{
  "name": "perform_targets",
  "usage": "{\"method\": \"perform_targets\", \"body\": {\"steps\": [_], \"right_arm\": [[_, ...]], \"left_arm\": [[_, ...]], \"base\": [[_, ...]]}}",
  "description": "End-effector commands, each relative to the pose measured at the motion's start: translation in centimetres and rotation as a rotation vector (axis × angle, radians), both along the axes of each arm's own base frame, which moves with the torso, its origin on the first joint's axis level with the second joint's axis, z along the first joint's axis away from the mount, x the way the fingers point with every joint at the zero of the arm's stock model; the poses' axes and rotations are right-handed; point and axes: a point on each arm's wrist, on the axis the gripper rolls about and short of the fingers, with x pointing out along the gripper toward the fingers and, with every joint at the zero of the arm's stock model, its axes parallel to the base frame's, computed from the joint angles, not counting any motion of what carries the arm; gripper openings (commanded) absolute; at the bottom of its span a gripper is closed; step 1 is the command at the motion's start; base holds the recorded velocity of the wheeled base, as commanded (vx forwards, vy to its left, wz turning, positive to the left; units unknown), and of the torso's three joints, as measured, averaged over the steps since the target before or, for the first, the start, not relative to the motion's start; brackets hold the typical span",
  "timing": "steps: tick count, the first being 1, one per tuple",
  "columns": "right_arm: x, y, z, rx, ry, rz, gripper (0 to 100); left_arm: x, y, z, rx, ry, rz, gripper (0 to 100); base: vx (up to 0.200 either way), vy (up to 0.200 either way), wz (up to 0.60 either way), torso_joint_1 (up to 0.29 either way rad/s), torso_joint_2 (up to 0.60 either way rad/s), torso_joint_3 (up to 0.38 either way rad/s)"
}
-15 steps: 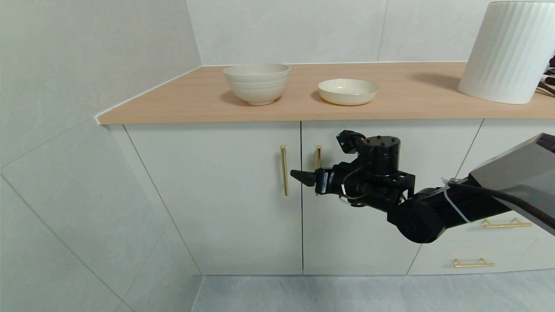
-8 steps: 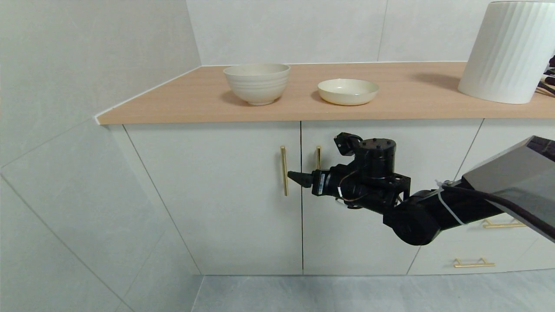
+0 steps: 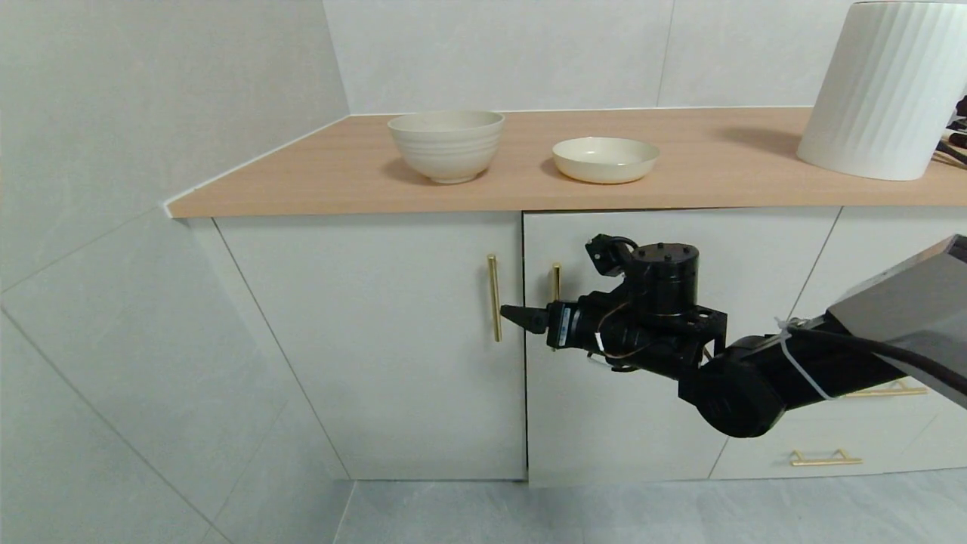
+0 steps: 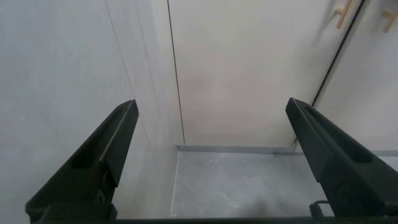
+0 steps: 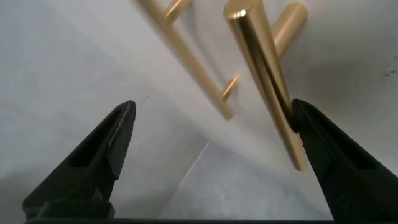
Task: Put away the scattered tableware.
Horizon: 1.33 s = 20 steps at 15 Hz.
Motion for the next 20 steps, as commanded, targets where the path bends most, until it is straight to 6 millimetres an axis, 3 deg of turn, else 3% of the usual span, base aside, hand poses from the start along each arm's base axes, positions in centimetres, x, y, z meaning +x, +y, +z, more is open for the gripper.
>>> {"method": "perform_targets", "body": {"steps": [1,5,13,18,20], "right_arm": [[-2.1,-1.2,1.3,0.012,0.011,0.102,100],[-5.9,-3.6,2.7,0.034,0.038,0.297,100],[-11.7,-7.5,3.3,0.043,0.072,0.464,100],[-13.5,-8.8,2.9,0.036,0.087,0.465,100],[-14.0,-9.2,2.2,0.024,0.114,0.464,100]], "left_arm": [[0.0,0.0,0.0,0.0,0.0,0.001,100],[0.0,0.0,0.0,0.0,0.0,0.001,100],[0.0,0.0,0.0,0.002,0.0,0.001,100],[0.0,0.0,0.0,0.026,-0.003,-0.002,100],[-0.7,-0.1,2.8,0.028,-0.066,-0.055,100]], "base": [[0.0,0.0,0.0,0.0,0.0,0.0],[0.0,0.0,0.0,0.0,0.0,0.0],[0.0,0.0,0.0,0.0,0.0,0.0],[0.0,0.0,0.0,0.0,0.0,0.0],[0.0,0.0,0.0,0.0,0.0,0.0]]}}
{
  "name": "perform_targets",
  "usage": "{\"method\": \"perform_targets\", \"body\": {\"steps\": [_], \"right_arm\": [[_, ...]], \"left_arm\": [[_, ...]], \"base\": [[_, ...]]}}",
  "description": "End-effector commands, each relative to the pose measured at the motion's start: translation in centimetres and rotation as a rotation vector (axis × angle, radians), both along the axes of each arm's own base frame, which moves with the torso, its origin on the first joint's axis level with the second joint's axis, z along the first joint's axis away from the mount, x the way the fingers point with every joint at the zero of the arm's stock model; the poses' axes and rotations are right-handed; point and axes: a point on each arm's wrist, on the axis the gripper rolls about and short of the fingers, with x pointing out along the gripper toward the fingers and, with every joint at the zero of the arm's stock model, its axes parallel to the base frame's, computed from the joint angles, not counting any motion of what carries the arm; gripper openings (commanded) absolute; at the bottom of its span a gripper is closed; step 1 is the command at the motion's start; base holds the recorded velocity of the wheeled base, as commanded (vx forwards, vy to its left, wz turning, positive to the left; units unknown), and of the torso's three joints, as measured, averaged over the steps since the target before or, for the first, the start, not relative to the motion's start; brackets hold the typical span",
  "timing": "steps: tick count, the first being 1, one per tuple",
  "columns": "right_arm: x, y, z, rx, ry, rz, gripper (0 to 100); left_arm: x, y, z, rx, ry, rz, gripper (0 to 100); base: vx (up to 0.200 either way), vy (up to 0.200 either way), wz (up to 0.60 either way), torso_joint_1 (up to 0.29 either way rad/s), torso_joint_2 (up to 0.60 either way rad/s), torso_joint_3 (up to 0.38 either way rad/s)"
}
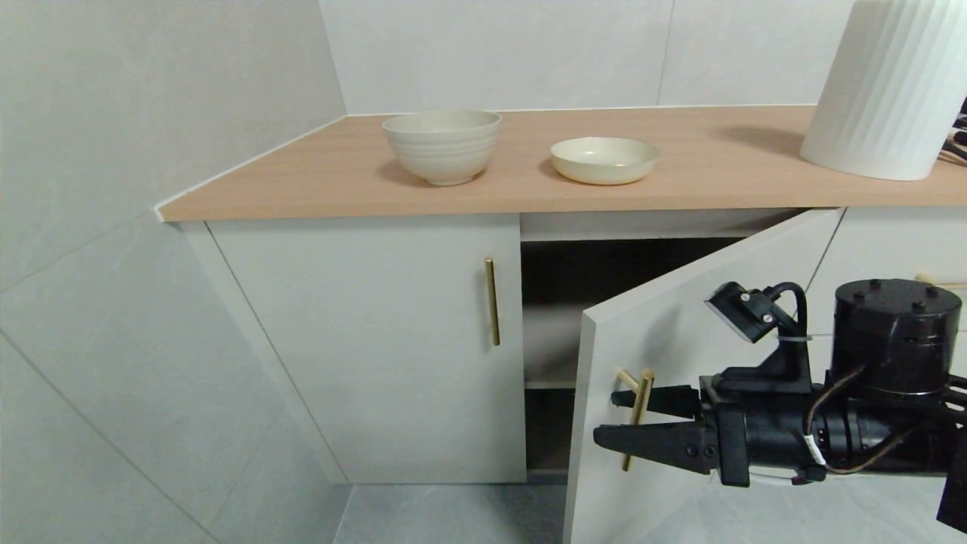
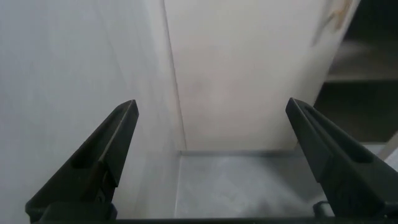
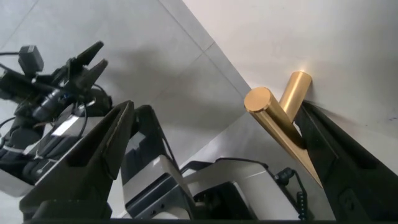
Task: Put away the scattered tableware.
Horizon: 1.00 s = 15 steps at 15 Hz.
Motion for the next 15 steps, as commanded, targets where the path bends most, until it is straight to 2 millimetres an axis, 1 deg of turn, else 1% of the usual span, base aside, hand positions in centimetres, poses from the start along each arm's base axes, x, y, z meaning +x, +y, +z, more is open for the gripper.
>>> {"method": "perform_targets", "body": {"steps": [1,2,3,4,5,6,7,8,10,11,12,13,14,15], "right_arm": [[-0.7,-0.5,-0.5,-0.014,0.023,0.002,100],[-0.7,-0.5,-0.6,-0.018,0.028,0.002,100],[-0.7,-0.5,-0.6,-0.018,0.028,0.002,100],[-0.7,-0.5,-0.6,-0.017,0.026,0.001,100],[-0.7,-0.5,-0.6,-0.017,0.026,0.001,100],[-0.7,-0.5,-0.7,-0.019,0.029,0.001,100],[-0.7,-0.5,-0.8,-0.022,0.033,0.001,100],[-0.7,-0.5,-0.8,-0.021,0.03,0.001,100],[-0.7,-0.5,-0.7,-0.025,0.012,0.003,100],[-0.7,-0.5,-0.7,-0.026,0.009,0.004,100],[-0.7,-0.6,-0.7,-0.026,0.0,0.0,100],[-0.8,-0.6,-0.7,-0.026,-0.001,0.0,100],[-0.8,-0.6,-0.7,-0.027,-0.004,0.001,100],[-0.8,-0.6,-0.8,-0.03,-0.002,0.003,100]], "left_arm": [[-0.2,-0.2,5.1,0.001,-0.017,-0.104,100],[0.7,-0.3,7.9,-0.006,0.023,-0.16,100],[1.7,-0.4,9.4,-0.012,0.054,-0.187,100],[4.5,-0.5,12.3,-0.026,0.133,-0.248,100],[5.5,-0.6,12.9,-0.029,0.156,-0.267,100],[8.8,-0.8,14.3,-0.046,0.241,-0.363,100],[11.0,-1.1,14.9,-0.058,0.289,-0.424,100],[13.0,-1.5,14.9,-0.069,0.333,-0.462,100],[16.7,-2.1,14.1,-0.075,0.364,-0.49,100],[17.3,-2.2,13.8,-0.073,0.37,-0.489,100],[19.0,-2.3,12.8,-0.036,0.35,-0.493,100],[19.9,-2.4,13.0,-0.019,0.293,-0.498,100],[20.3,-2.8,13.4,-0.014,0.251,-0.515,100],[20.8,-4.3,14.0,-0.033,0.237,-0.593,100]], "base": [[0.0,0.0,0.0,0.0,0.0,0.0],[0.0,0.0,0.0,0.0,0.0,0.0],[0.0,0.0,0.0,0.0,0.0,0.0],[0.0,0.0,0.0,0.0,0.0,0.0],[0.0,0.0,0.0,0.0,0.0,0.0],[0.0,0.0,0.0,0.0,0.0,0.0],[0.0,0.0,0.0,0.0,0.0,0.0],[0.0,0.0,0.0,0.0,0.0,0.0],[0.0,0.0,0.0,0.0,0.0,0.0],[0.0,0.0,0.0,0.0,0.0,0.0],[0.0,0.0,0.0,0.0,0.0,0.0],[0.0,0.0,0.0,0.0,0.0,0.0],[0.0,0.0,0.0,0.0,0.0,0.0],[0.0,0.0,0.0,0.0,0.0,0.0]]}}
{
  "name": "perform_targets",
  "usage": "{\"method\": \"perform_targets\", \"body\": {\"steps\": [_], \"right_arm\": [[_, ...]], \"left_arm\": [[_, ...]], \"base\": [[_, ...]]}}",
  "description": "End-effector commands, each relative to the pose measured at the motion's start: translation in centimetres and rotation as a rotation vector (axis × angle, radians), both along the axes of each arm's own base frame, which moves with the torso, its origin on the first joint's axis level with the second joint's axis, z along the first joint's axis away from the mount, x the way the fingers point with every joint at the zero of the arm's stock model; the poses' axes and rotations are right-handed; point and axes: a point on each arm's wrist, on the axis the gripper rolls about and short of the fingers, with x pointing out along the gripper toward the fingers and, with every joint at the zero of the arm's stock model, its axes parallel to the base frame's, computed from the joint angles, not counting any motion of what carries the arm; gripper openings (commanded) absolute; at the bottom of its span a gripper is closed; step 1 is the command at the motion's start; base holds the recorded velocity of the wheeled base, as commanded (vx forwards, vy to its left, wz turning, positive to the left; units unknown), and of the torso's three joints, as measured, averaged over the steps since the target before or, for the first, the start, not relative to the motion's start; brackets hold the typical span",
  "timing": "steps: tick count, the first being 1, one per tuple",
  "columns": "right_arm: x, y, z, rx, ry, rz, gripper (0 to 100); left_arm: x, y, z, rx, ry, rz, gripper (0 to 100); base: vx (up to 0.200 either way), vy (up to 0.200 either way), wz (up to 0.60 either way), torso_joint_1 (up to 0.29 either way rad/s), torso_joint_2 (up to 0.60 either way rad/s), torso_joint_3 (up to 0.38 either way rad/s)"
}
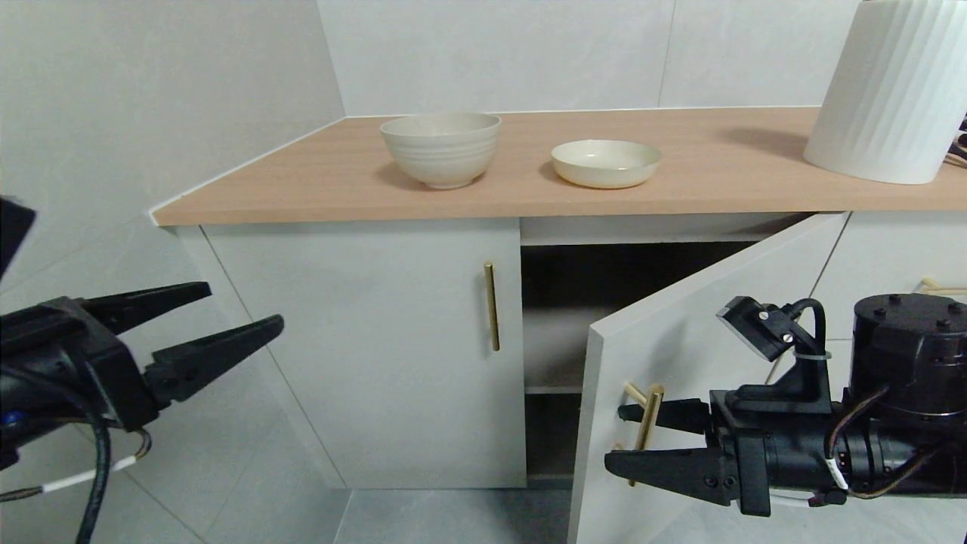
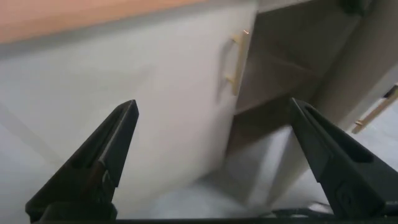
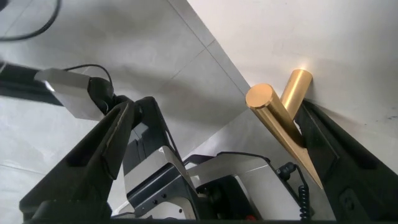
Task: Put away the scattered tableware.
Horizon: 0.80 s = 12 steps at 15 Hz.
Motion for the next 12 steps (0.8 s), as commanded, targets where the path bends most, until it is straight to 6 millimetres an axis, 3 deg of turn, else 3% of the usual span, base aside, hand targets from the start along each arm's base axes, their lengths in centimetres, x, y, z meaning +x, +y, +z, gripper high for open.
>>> {"method": "perform_targets", "body": {"steps": [1,2,5,8,9,12], "right_arm": [[0.1,0.1,-0.2,-0.007,0.005,-0.003,100],[0.1,0.1,-0.3,-0.008,0.007,-0.003,100],[0.4,0.2,-0.7,-0.019,0.02,-0.004,100],[0.7,0.4,-1.4,-0.042,0.012,0.001,100],[0.7,0.5,-1.5,-0.046,0.009,0.002,100],[0.6,0.4,-1.3,-0.043,0.001,0.003,100]], "left_arm": [[2.8,-3.0,-1.5,-0.033,0.118,-0.13,100],[2.8,-3.6,-1.6,-0.048,0.137,-0.154,100],[1.5,-7.6,-2.9,-0.176,0.331,-0.327,100],[1.1,-9.4,-3.4,-0.234,0.426,-0.386,100],[1.2,-9.6,-3.6,-0.234,0.431,-0.388,0],[2.3,-10.3,-3.9,-0.237,0.417,-0.39,0]], "base": [[0.0,0.0,0.0,0.0,0.0,0.0],[0.0,0.0,0.0,0.0,0.0,0.0],[0.0,0.0,0.0,0.0,0.0,0.0],[0.0,0.0,0.0,0.0,0.0,0.0],[0.0,0.0,0.0,0.0,0.0,0.0],[0.0,0.0,0.0,0.0,0.0,0.0]]}}
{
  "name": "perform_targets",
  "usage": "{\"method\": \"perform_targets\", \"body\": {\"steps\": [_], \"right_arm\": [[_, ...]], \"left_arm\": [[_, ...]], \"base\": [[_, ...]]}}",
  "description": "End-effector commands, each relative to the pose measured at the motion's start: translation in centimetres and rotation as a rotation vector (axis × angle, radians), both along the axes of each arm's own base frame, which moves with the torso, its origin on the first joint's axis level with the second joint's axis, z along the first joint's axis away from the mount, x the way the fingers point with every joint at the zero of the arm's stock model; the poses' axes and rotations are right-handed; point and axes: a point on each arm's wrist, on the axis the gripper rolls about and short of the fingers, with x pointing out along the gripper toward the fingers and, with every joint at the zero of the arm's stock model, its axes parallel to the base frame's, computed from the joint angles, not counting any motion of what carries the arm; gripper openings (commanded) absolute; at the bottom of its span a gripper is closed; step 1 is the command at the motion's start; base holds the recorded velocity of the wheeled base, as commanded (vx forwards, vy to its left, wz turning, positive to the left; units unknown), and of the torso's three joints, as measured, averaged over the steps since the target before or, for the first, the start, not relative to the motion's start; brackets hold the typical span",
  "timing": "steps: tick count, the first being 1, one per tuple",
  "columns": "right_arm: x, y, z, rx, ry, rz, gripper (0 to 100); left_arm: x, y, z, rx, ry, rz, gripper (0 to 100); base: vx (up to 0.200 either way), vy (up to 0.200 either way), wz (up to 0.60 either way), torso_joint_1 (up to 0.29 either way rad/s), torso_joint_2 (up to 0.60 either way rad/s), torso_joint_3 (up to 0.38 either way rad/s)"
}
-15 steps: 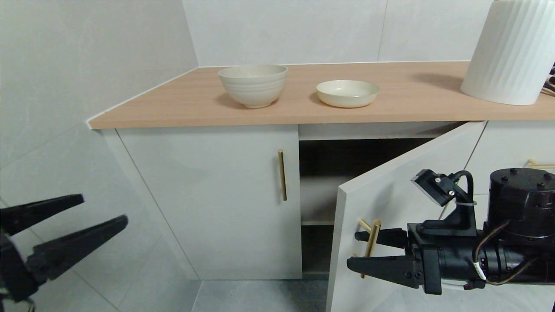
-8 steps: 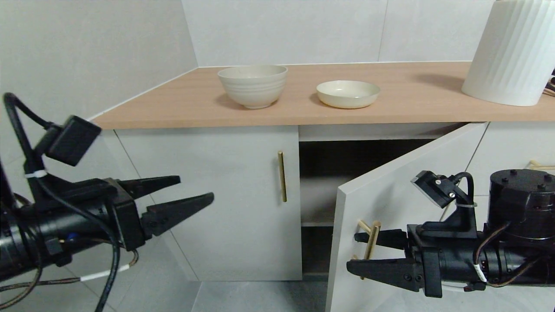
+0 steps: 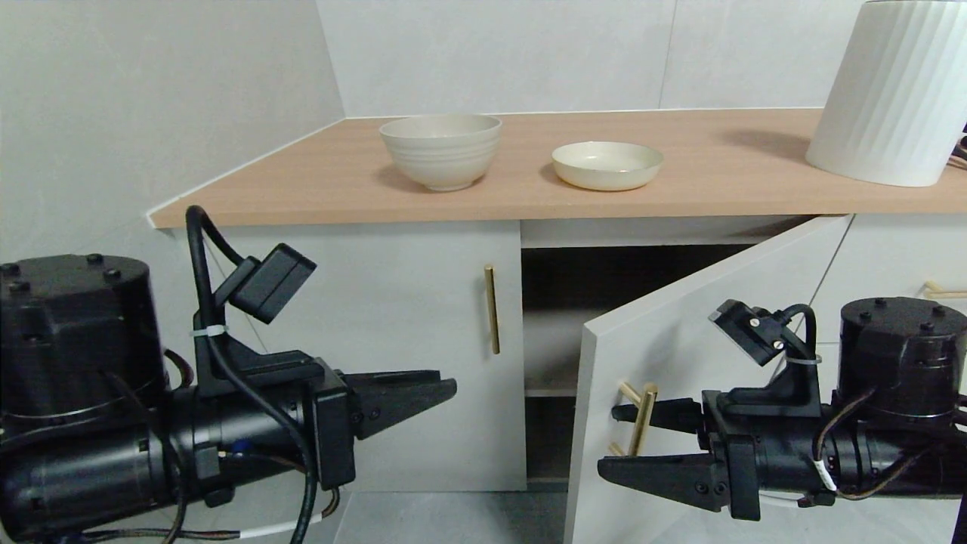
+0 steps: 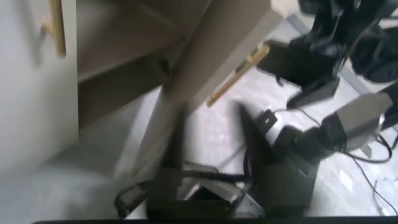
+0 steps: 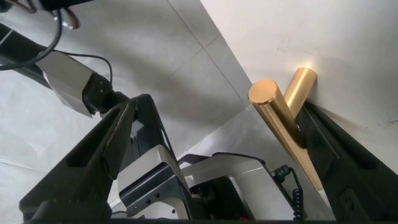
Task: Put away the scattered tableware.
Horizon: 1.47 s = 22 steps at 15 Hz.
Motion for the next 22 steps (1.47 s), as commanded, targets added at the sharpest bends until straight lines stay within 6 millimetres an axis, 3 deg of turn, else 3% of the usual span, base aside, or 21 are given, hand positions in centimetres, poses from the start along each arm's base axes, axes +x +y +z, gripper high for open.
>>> {"method": "perform_targets", "body": {"steps": [1,4,7,9,10,12,15,17,20,22], "right_arm": [[-0.2,-0.1,0.0,-0.003,0.001,-0.003,100],[-0.2,-0.3,0.4,0.008,-0.011,-0.008,100],[-0.5,-0.6,0.9,0.019,-0.028,-0.011,100],[-0.2,-1.0,1.0,0.021,-0.035,-0.037,100],[0.1,-1.2,1.0,0.021,-0.035,-0.052,100],[0.0,-1.4,1.1,0.023,-0.038,-0.055,100],[0.1,-1.4,0.9,0.016,-0.046,-0.052,100],[0.1,-1.4,0.9,0.014,-0.043,-0.052,100],[0.0,-1.4,0.8,0.011,-0.044,-0.054,100],[0.9,-2.6,0.7,-0.004,-0.085,-0.104,100]], "left_arm": [[1.9,-0.9,-0.5,-0.015,-0.025,0.021,0],[4.4,-2.3,-0.7,-0.075,-0.115,0.018,0],[8.3,-4.8,-5.2,-0.078,-0.112,-0.023,0],[9.6,-6.1,-7.1,-0.071,-0.132,-0.042,0],[10.5,-7.0,-6.6,-0.08,-0.158,-0.052,0],[10.0,-8.5,-6.6,-0.064,-0.136,-0.095,0],[9.8,-10.8,-9.2,0.041,-0.229,-0.133,0],[10.1,-12.4,-9.7,0.04,-0.284,-0.11,0],[9.0,-13.2,-9.7,0.022,-0.306,-0.135,0],[8.1,-13.4,-9.3,0.014,-0.313,-0.153,0]], "base": [[0.0,0.0,0.0,0.0,0.0,0.0],[0.0,0.0,0.0,0.0,0.0,0.0],[0.0,0.0,0.0,0.0,0.0,0.0],[0.0,0.0,0.0,0.0,0.0,0.0],[0.0,0.0,0.0,0.0,0.0,0.0],[0.0,0.0,0.0,0.0,0.0,0.0],[0.0,0.0,0.0,0.0,0.0,0.0],[0.0,0.0,0.0,0.0,0.0,0.0],[0.0,0.0,0.0,0.0,0.0,0.0],[0.0,0.0,0.0,0.0,0.0,0.0]]}}
